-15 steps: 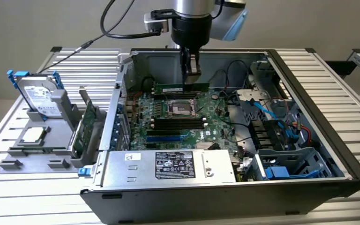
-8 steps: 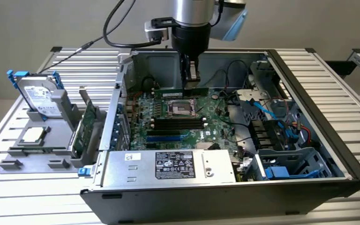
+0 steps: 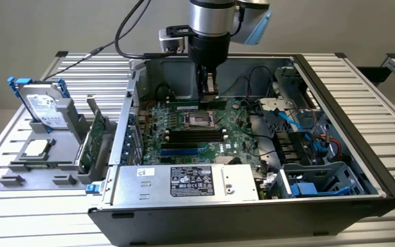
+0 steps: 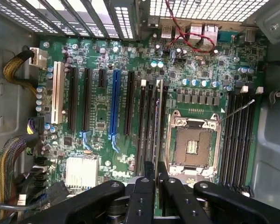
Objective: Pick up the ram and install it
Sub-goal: 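Insert the ram into the slot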
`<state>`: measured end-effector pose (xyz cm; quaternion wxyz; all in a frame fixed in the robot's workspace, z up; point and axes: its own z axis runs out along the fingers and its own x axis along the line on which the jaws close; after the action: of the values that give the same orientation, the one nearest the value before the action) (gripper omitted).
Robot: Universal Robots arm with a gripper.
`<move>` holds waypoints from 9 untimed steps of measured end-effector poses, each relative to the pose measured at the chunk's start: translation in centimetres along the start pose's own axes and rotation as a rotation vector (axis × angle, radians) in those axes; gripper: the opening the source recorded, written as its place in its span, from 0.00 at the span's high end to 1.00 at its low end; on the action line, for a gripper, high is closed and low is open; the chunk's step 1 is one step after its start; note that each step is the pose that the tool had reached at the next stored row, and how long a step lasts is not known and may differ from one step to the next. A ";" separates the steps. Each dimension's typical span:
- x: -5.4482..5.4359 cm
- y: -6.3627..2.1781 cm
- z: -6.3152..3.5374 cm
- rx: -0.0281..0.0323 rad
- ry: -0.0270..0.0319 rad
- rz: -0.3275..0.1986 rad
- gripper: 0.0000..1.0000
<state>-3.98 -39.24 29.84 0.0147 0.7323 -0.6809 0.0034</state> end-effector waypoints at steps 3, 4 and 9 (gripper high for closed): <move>0.0 0.00 0.54 -0.0038 -0.0002 0.000 0.86; 0.0 0.00 0.71 -0.0041 -0.0002 0.000 0.86; 0.1 -0.02 1.63 -0.0062 -0.0004 0.000 0.86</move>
<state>-3.98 -39.43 28.21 0.0168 0.7323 -0.6808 0.0012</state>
